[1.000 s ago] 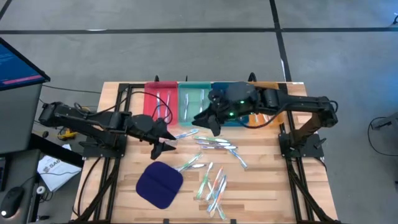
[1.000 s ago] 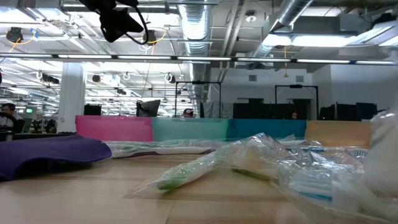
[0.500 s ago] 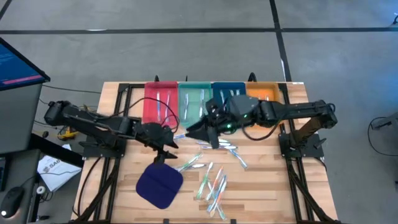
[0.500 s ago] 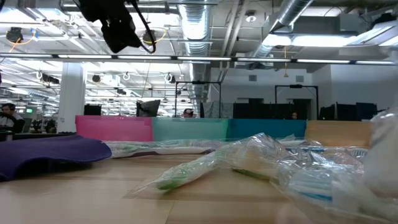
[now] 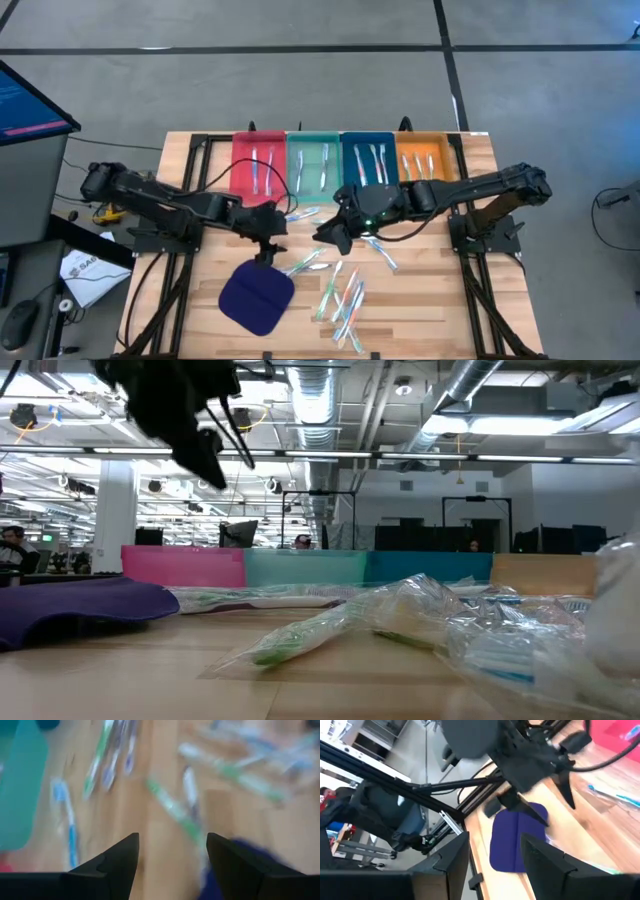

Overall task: Pick & Place Toothbrushes
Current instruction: Put the blue toothbrush into the red bin

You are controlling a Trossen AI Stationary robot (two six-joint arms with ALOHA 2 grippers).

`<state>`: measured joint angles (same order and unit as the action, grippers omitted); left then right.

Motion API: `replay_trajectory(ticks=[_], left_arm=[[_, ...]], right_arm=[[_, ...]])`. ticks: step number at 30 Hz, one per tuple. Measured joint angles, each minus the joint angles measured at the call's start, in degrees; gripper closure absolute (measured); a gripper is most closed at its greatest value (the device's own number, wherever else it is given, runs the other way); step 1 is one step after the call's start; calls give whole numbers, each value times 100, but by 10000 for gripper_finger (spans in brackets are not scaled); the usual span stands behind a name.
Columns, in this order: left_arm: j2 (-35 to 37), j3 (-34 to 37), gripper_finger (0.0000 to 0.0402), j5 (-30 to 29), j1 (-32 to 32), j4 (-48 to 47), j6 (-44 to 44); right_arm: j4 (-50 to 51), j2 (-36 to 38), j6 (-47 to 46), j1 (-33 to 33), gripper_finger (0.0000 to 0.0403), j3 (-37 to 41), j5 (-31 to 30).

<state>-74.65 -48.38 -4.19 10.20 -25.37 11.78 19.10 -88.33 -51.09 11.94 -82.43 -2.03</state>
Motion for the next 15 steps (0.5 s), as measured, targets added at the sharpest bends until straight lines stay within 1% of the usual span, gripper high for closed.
replay_trajectory(ticks=[4,7,10,13,15], left_arm=[[-573,4,175,-602,-18,-413,-127],[-950,4,175,-639,-105,-365,-127],[-1219,4,175,-642,-233,-58,-108],[-1305,4,175,-638,-408,342,-97],[-1284,2,175,-638,-530,427,-101]], right_arm=[[-273,0,52,-46,233,4,-14],[-494,0,146,-79,235,8,-17],[-778,2,201,-87,236,6,-23],[-917,2,206,-82,236,4,-21],[-911,1,204,-79,235,4,-19]])
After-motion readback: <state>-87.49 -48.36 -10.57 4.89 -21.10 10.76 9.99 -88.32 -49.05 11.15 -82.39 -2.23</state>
